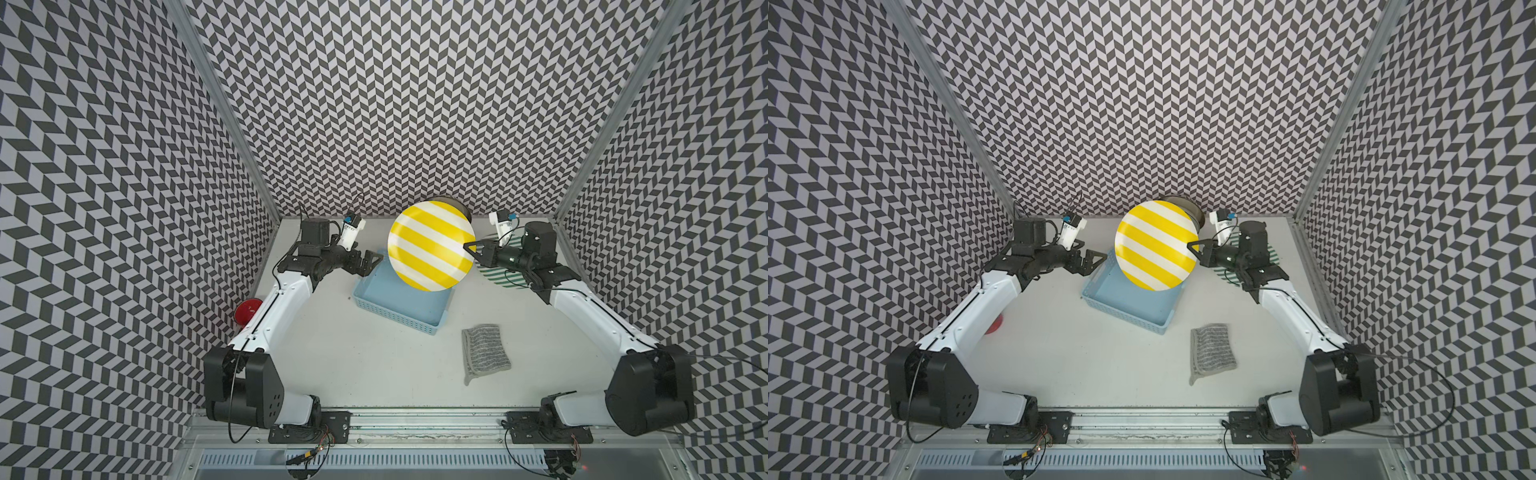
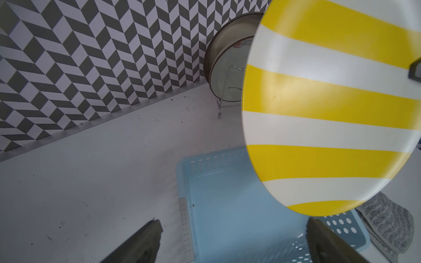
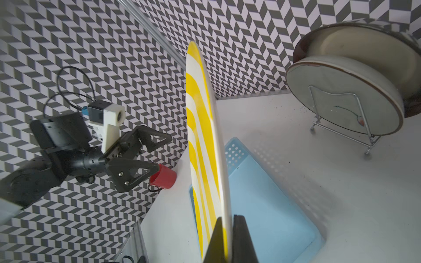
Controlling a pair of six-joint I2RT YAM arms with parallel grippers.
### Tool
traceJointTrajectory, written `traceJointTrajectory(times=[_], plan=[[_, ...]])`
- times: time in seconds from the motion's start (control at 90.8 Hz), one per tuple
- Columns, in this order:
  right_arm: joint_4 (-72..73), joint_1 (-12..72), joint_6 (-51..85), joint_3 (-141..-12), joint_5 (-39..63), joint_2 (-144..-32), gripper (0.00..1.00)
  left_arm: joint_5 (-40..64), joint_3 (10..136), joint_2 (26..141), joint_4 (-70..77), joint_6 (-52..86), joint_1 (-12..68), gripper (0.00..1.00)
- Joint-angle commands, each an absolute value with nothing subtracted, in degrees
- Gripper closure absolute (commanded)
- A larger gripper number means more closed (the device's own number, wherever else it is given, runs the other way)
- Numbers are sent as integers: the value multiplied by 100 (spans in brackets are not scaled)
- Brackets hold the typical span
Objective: Wipe the wet plate dry
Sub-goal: Pick up the plate from the bin.
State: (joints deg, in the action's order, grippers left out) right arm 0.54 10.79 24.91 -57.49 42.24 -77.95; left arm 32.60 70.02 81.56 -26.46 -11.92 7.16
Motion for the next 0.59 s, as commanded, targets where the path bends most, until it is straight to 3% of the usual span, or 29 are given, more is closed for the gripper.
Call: traceJointTrajectory(times=[0.0, 0.308, 0.584], plan=[[1033, 1030, 2855, -5380, 5041, -7450, 100, 4325, 7483, 8288, -3388, -1493, 499, 0], [2383, 1093, 3584, -4531, 5929, -7078, 100, 6041, 7562, 8576, -4180, -2467, 367, 0], [2427, 1339, 3451, -4503, 6029, -7119, 100, 6843, 7557, 8617, -4719, -3034, 509, 9]])
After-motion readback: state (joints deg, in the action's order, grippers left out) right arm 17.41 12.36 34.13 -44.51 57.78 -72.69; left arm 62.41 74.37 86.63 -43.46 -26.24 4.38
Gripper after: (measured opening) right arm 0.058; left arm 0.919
